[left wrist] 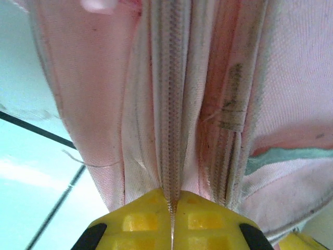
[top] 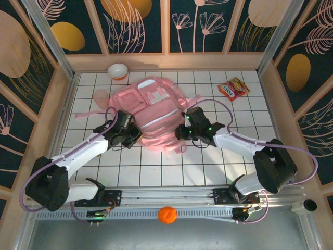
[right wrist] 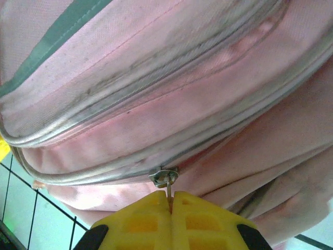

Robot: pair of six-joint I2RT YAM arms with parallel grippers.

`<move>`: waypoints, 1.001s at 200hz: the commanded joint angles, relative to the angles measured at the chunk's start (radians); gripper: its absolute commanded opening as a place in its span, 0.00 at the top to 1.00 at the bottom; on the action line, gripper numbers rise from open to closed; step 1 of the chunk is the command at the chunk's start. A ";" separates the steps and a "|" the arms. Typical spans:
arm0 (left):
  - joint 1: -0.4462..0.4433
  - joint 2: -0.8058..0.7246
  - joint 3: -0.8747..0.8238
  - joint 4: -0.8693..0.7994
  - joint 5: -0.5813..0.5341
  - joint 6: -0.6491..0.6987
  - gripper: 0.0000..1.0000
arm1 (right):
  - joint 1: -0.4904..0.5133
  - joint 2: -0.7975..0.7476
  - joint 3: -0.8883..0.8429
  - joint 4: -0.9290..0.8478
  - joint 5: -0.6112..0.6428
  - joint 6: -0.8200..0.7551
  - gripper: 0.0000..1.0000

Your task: Pack the student bag

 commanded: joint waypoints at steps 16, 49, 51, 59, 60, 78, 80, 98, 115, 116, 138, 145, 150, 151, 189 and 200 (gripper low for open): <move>0.094 -0.007 0.055 -0.096 -0.205 0.128 1.00 | 0.124 -0.024 -0.003 -0.016 0.013 0.096 1.00; 0.137 0.082 0.153 -0.061 -0.233 0.204 0.95 | 0.266 0.038 0.000 0.111 0.030 0.227 1.00; 0.138 0.088 0.160 -0.059 -0.234 0.208 0.94 | 0.272 0.044 0.002 0.119 0.030 0.232 1.00; 0.144 0.114 0.185 -0.048 -0.234 0.223 0.90 | 0.294 0.068 0.014 0.140 0.032 0.250 1.00; 0.144 0.117 0.187 -0.047 -0.234 0.224 0.89 | 0.296 0.071 0.016 0.141 0.032 0.251 1.00; 0.149 0.157 0.249 -0.054 -0.211 0.237 0.71 | 0.321 0.115 0.055 0.156 0.054 0.276 1.00; 0.149 0.159 0.254 -0.054 -0.206 0.238 0.69 | 0.321 0.118 0.059 0.160 0.055 0.277 1.00; 0.149 0.136 0.250 -0.065 -0.129 0.213 0.53 | 0.323 0.127 0.079 0.200 0.070 0.296 1.00; 0.148 0.069 0.184 -0.064 -0.043 0.147 0.45 | 0.323 0.134 0.097 0.210 0.080 0.297 1.00; 0.148 0.064 0.178 -0.064 -0.040 0.143 0.44 | 0.323 0.135 0.099 0.210 0.079 0.297 1.00; 0.119 -0.041 0.087 -0.053 0.016 0.046 0.45 | 0.321 0.159 0.127 0.198 0.062 0.280 1.00; 0.102 -0.063 0.067 -0.055 0.022 0.027 0.45 | 0.323 0.166 0.134 0.192 0.057 0.275 1.00; 0.088 -0.072 0.057 -0.059 0.025 0.015 0.45 | 0.322 0.170 0.136 0.189 0.054 0.273 1.00; 0.086 -0.074 0.056 -0.060 0.026 0.012 0.45 | 0.322 0.170 0.137 0.189 0.053 0.273 1.00; -0.025 -0.072 0.004 -0.031 0.056 -0.075 0.46 | 0.323 0.166 0.136 0.188 0.048 0.263 1.00; -0.046 -0.054 -0.004 -0.012 0.064 -0.088 0.48 | 0.323 0.164 0.137 0.186 0.050 0.260 1.00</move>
